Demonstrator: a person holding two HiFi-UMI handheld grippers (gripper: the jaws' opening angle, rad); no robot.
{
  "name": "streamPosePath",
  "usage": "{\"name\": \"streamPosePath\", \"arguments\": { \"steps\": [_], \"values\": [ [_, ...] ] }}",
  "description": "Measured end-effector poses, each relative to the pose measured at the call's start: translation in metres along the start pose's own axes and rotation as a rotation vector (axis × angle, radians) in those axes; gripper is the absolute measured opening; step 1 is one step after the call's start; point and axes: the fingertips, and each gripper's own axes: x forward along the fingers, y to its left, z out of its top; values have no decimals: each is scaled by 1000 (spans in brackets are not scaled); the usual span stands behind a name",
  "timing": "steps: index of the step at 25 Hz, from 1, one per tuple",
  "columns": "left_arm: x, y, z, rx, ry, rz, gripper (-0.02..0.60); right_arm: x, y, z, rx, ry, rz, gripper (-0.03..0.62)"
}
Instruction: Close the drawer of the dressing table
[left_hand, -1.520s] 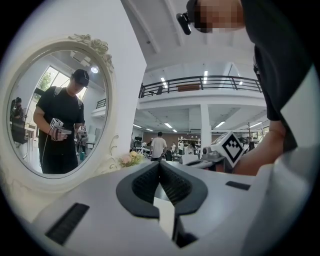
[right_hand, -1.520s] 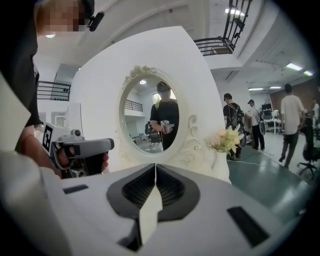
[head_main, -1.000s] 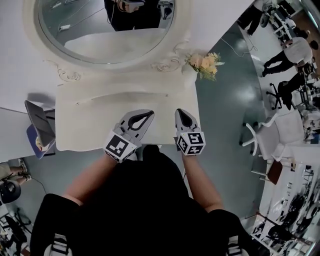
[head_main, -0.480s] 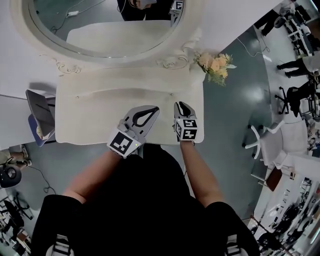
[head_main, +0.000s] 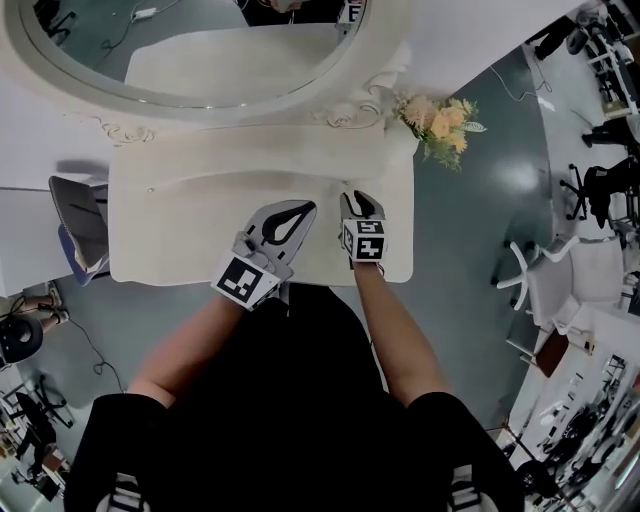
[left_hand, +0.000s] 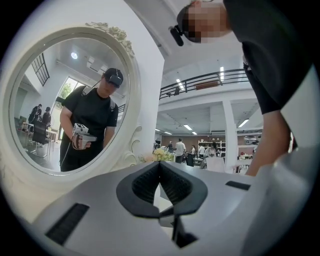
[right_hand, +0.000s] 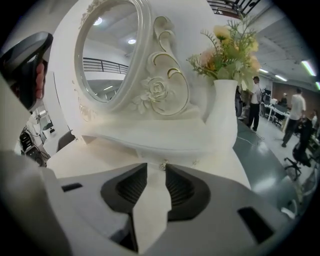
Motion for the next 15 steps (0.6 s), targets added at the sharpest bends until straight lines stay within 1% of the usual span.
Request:
{"name": "streamPosePath", "arguments": {
  "steps": [5, 9, 15],
  "values": [
    [10, 6, -13, -4, 25, 6, -6, 19, -4, -3, 5, 32, -11, 127],
    [16, 14, -21, -10, 42, 25, -6, 34, -6, -3, 16, 54, -19, 132],
    [22, 18, -27, -10, 56, 29, -6, 52, -14, -3, 38, 69, -27, 132]
  ]
}}
